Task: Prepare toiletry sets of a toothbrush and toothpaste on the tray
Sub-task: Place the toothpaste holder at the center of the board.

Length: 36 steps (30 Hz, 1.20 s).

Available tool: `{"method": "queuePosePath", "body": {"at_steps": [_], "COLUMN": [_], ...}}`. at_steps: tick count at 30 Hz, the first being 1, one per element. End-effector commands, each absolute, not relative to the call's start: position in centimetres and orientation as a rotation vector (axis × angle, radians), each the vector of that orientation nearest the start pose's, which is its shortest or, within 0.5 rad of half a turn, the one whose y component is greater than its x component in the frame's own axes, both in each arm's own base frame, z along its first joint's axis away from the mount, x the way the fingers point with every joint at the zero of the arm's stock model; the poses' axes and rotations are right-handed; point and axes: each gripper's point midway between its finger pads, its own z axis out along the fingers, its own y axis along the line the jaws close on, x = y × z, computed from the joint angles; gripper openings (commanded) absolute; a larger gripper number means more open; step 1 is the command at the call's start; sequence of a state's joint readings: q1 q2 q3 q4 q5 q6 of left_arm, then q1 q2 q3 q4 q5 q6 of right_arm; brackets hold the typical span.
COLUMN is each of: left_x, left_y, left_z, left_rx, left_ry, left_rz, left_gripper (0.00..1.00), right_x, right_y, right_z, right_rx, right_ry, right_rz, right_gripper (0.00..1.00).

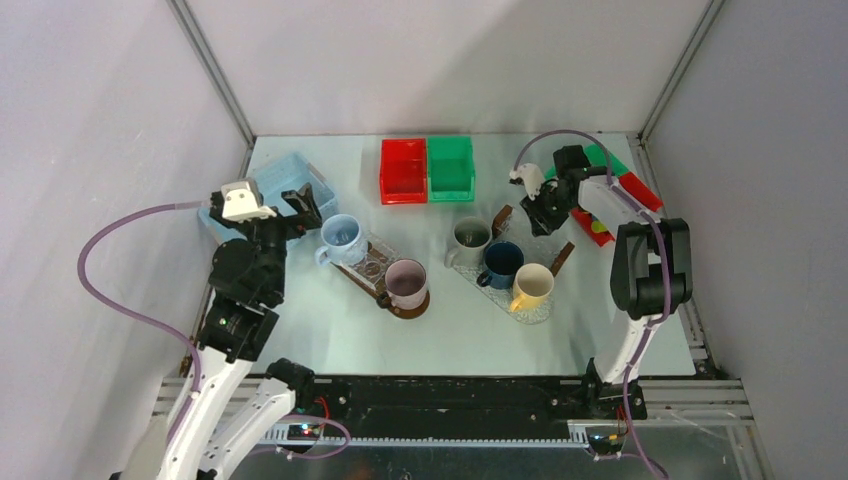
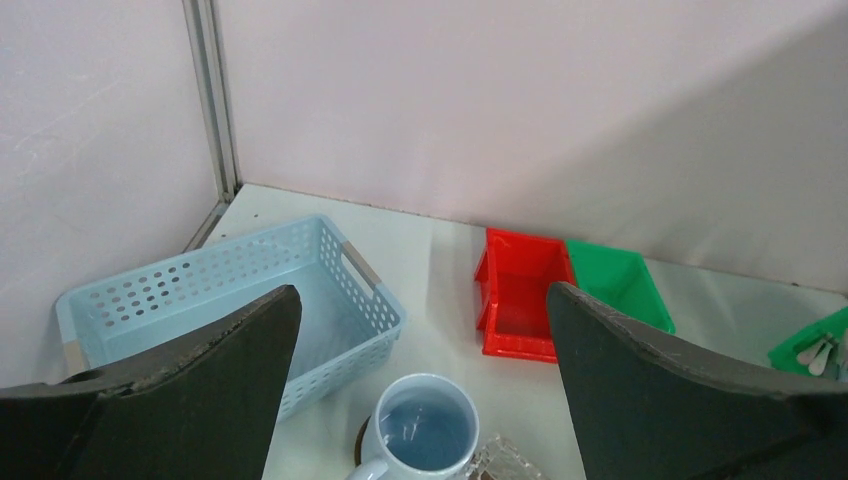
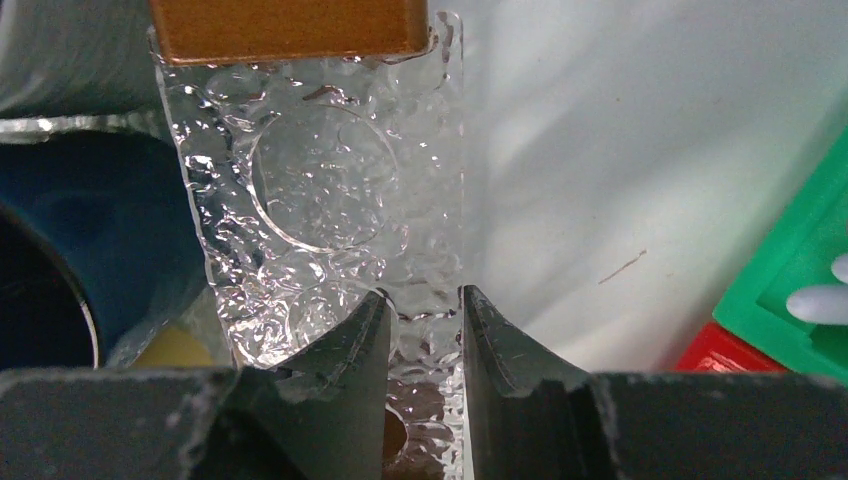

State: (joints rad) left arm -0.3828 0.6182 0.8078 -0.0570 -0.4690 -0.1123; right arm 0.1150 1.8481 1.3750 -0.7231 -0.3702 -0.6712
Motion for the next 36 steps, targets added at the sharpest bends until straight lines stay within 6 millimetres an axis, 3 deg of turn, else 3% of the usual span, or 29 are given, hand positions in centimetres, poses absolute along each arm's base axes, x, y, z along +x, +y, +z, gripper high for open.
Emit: {"method": "queuePosePath", "body": {"at_steps": [1,7,9,11,28,32,36], "left_x": [27.9,28.0,28.0,28.0,28.2,28.3,28.3], "left_y": [-2.8,-2.8,-2.8,-2.8,-3.2,-3.2,-3.3], "left_z": [37.2,36.9,36.9,36.7,36.8,36.7,36.7], "left_rx": [-0.211,-0.212,-0.211,-0.208,-0.201,-0.198,-0.196], "left_ry": [1.391,1.395,1.396,1.4,1.387,1.388,1.39], "left_rz": [-0.092,-0.091,-0.09,-0.091,-0.109,-0.111,-0.111], "left_gripper": [1.0,1.0,1.0,1.0,1.0,1.0,1.0], "right_x": [41.4,40.8,40.3,39.9,37.8,38.4,39.2], "right_y": [9.2,9.6,9.7,9.8,10.7,10.2,10.0], "right_z": [6.8,5.3,5.0,4.9,4.4,5.3,7.5], "right_rx": [-1.134,-1.118,-1.11,-1.102,-1.025,-0.976,-0.928], "right_ry": [2.339,2.394,2.418,2.434,2.532,2.521,2.463], "right_rz": [0.239,0.257,0.281,0.3,0.383,0.351,0.347], "right_gripper": [0.05,0.17,0.27,0.31,0.32,0.36,0.43]}}
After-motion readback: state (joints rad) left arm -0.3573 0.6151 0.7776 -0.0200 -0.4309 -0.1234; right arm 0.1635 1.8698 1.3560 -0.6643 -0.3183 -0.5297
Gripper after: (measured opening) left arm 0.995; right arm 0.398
